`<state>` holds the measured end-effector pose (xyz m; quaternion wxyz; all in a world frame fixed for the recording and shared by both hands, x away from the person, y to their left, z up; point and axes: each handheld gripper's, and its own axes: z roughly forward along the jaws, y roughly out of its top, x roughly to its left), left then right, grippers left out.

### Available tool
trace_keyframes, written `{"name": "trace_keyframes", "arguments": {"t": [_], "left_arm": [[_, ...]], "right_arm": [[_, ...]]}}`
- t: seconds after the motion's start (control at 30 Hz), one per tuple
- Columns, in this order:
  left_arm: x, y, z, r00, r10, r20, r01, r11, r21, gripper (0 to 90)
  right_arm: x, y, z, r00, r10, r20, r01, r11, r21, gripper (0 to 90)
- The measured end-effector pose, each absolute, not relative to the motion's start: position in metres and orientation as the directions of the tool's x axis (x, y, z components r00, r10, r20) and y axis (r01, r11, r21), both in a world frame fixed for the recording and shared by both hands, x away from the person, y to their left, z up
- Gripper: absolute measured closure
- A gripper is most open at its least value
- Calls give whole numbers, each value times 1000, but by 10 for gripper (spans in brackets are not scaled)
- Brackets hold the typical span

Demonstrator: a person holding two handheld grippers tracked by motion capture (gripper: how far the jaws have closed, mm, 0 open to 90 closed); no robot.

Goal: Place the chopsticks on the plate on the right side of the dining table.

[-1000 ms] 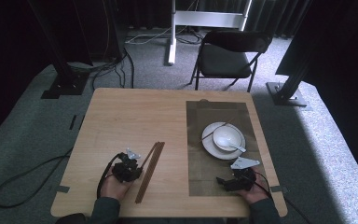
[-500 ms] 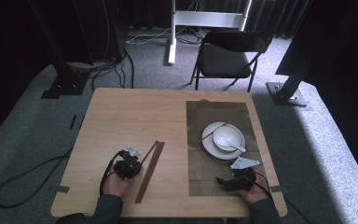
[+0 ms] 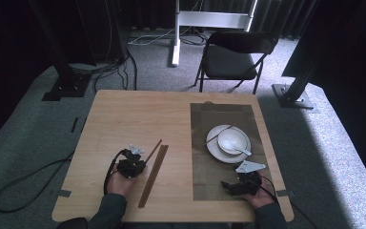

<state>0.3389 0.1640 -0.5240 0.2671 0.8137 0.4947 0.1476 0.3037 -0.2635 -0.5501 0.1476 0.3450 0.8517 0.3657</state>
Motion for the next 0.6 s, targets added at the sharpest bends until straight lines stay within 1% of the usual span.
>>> {"name": "trace_keyframes", "arguments": {"t": [0.23,0.6], "left_arm": [[348,164,-525,465,884,-42,724,-353,592,849],[363,159,-526,479,877,-42,713,-361,602,849]], "right_arm": [[304,-263,-550,-718,696,1,479,494,725,113],[304,-263,-550,-718,696,1,480,494,725,113]]}}
